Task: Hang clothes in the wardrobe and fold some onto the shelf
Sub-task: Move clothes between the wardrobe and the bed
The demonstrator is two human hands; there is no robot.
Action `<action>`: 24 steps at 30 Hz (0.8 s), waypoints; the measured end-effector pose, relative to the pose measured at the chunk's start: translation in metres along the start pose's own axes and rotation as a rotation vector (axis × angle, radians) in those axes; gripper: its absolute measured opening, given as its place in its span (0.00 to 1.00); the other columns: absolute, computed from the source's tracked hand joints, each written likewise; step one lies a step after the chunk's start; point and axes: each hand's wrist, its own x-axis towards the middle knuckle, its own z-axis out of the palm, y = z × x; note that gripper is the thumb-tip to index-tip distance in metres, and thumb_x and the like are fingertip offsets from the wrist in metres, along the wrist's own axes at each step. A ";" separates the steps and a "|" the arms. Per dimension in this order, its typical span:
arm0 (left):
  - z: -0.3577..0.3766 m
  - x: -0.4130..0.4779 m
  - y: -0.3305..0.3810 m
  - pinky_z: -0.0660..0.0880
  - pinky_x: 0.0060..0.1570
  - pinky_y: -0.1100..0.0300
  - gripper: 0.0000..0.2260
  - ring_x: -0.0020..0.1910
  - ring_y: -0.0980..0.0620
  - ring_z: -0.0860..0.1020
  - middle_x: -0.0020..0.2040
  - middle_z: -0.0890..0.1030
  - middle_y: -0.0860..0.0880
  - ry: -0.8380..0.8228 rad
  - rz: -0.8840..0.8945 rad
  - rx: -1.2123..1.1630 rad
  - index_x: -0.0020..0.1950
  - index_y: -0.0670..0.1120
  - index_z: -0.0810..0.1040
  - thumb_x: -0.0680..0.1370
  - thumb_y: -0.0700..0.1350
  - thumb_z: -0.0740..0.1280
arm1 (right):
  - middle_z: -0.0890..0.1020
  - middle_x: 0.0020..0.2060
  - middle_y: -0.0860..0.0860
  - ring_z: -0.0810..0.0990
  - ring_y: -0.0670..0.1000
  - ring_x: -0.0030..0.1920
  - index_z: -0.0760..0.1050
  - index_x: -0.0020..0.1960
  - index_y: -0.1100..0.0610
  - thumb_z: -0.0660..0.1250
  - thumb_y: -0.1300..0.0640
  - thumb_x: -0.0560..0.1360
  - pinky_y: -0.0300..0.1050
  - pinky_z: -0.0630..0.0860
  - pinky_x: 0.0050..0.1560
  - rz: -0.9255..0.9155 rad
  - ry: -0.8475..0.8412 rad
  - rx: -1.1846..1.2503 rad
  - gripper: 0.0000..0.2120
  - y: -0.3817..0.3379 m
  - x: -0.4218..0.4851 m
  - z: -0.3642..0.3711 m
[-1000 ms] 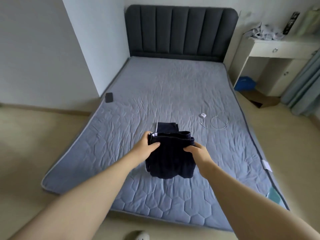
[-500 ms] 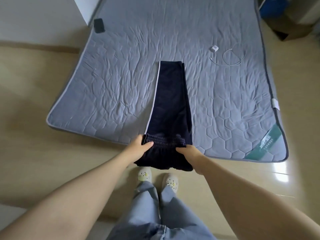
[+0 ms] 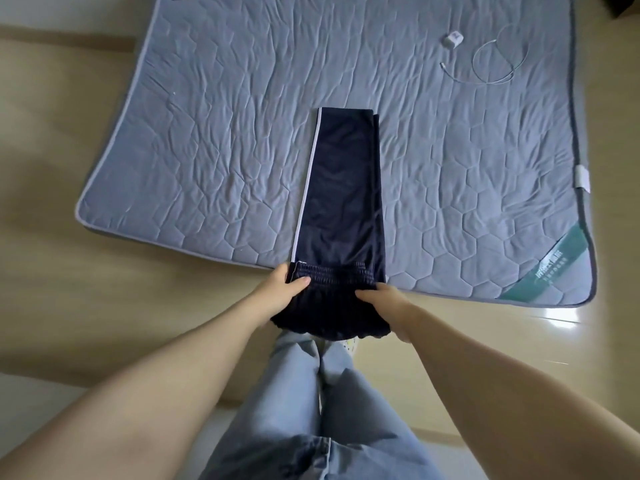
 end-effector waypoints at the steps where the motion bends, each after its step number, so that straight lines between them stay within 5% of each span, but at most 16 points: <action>1: -0.001 0.006 0.008 0.69 0.53 0.59 0.10 0.54 0.53 0.73 0.52 0.74 0.54 0.003 0.015 0.001 0.57 0.52 0.68 0.78 0.50 0.64 | 0.77 0.49 0.60 0.77 0.58 0.38 0.70 0.57 0.58 0.62 0.57 0.78 0.40 0.73 0.24 -0.016 0.025 0.017 0.09 -0.006 0.004 -0.003; 4: -0.009 0.032 0.034 0.68 0.52 0.61 0.14 0.52 0.54 0.73 0.51 0.75 0.56 0.016 0.048 0.006 0.60 0.52 0.69 0.76 0.50 0.66 | 0.78 0.49 0.56 0.76 0.56 0.46 0.71 0.53 0.56 0.62 0.58 0.78 0.46 0.75 0.46 -0.116 0.148 -0.002 0.05 -0.030 0.023 -0.010; 7: -0.025 0.068 0.069 0.71 0.52 0.61 0.13 0.52 0.54 0.76 0.52 0.78 0.55 0.017 0.093 -0.051 0.58 0.53 0.71 0.75 0.48 0.69 | 0.79 0.49 0.54 0.77 0.56 0.49 0.72 0.53 0.56 0.62 0.57 0.78 0.51 0.75 0.56 -0.190 0.230 0.015 0.05 -0.068 0.047 -0.018; 11: -0.054 0.129 0.131 0.70 0.46 0.67 0.12 0.49 0.57 0.76 0.48 0.78 0.57 0.003 0.170 -0.059 0.55 0.54 0.72 0.74 0.45 0.69 | 0.78 0.47 0.53 0.78 0.55 0.47 0.75 0.50 0.55 0.64 0.51 0.76 0.50 0.77 0.49 -0.259 0.415 -0.130 0.08 -0.140 0.088 -0.034; 14: -0.075 0.170 0.177 0.71 0.55 0.60 0.13 0.53 0.53 0.76 0.55 0.79 0.51 0.021 0.205 -0.012 0.58 0.50 0.73 0.75 0.46 0.69 | 0.75 0.39 0.50 0.76 0.51 0.39 0.77 0.51 0.54 0.65 0.50 0.75 0.44 0.73 0.38 -0.322 0.500 -0.191 0.09 -0.195 0.113 -0.047; 17: -0.092 0.213 0.227 0.71 0.61 0.53 0.19 0.58 0.47 0.76 0.59 0.77 0.47 0.084 0.244 0.046 0.64 0.46 0.71 0.76 0.48 0.68 | 0.76 0.34 0.47 0.74 0.49 0.35 0.76 0.53 0.55 0.64 0.51 0.75 0.43 0.70 0.38 -0.388 0.553 -0.099 0.10 -0.250 0.143 -0.057; 22: -0.098 0.280 0.264 0.62 0.68 0.52 0.38 0.70 0.46 0.64 0.75 0.60 0.48 0.096 0.156 0.089 0.76 0.50 0.46 0.75 0.53 0.67 | 0.76 0.43 0.48 0.74 0.50 0.39 0.54 0.75 0.49 0.61 0.53 0.76 0.46 0.72 0.45 -0.373 0.483 0.108 0.30 -0.294 0.201 -0.063; 24: -0.087 0.298 0.244 0.65 0.62 0.57 0.36 0.65 0.50 0.67 0.74 0.62 0.46 0.112 0.087 0.179 0.76 0.48 0.50 0.75 0.51 0.67 | 0.74 0.46 0.50 0.74 0.52 0.41 0.55 0.74 0.49 0.61 0.55 0.75 0.45 0.71 0.44 -0.283 0.451 0.045 0.29 -0.278 0.223 -0.062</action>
